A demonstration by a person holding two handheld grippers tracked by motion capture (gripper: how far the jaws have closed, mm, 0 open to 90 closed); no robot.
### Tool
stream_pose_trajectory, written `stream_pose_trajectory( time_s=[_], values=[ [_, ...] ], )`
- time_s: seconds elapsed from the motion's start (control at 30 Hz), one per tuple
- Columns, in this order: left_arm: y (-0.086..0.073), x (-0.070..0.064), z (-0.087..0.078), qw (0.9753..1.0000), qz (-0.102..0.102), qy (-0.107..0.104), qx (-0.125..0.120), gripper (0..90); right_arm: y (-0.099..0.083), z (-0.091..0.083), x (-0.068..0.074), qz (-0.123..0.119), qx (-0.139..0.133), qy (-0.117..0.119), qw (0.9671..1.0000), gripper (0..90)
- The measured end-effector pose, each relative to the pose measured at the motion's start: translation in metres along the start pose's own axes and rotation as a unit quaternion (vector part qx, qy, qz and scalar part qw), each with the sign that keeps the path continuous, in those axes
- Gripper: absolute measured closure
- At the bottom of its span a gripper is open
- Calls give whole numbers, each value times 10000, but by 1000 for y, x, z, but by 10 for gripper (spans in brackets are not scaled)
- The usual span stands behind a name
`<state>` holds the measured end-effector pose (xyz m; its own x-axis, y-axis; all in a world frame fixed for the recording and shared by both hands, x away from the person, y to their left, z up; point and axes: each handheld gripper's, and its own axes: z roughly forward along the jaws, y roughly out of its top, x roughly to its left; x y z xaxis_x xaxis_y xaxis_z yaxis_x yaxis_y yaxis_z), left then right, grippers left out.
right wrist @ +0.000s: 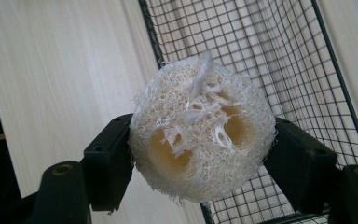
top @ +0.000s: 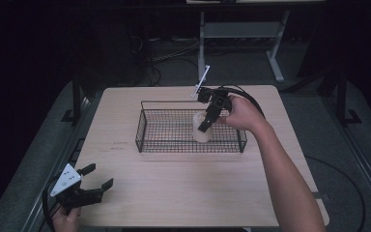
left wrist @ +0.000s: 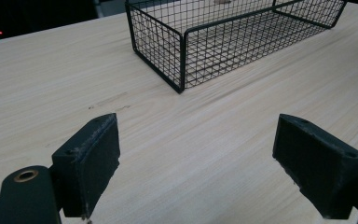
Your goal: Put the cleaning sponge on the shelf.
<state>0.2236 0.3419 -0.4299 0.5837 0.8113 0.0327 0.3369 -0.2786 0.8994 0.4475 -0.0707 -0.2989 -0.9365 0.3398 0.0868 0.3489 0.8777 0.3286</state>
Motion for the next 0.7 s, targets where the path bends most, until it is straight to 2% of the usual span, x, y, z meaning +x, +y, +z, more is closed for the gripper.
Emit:
stream_pose_trajectory(
  time_s=[0.33,0.7],
  values=[
    [0,0,-1,10000,-10,9,6,139,-4,2,-17,277,-97,-79,9995,274],
    [0,1,0,10000,-13,-3,-7,139,-7,16,-33,514,35,-175,9985,274]
  ],
)
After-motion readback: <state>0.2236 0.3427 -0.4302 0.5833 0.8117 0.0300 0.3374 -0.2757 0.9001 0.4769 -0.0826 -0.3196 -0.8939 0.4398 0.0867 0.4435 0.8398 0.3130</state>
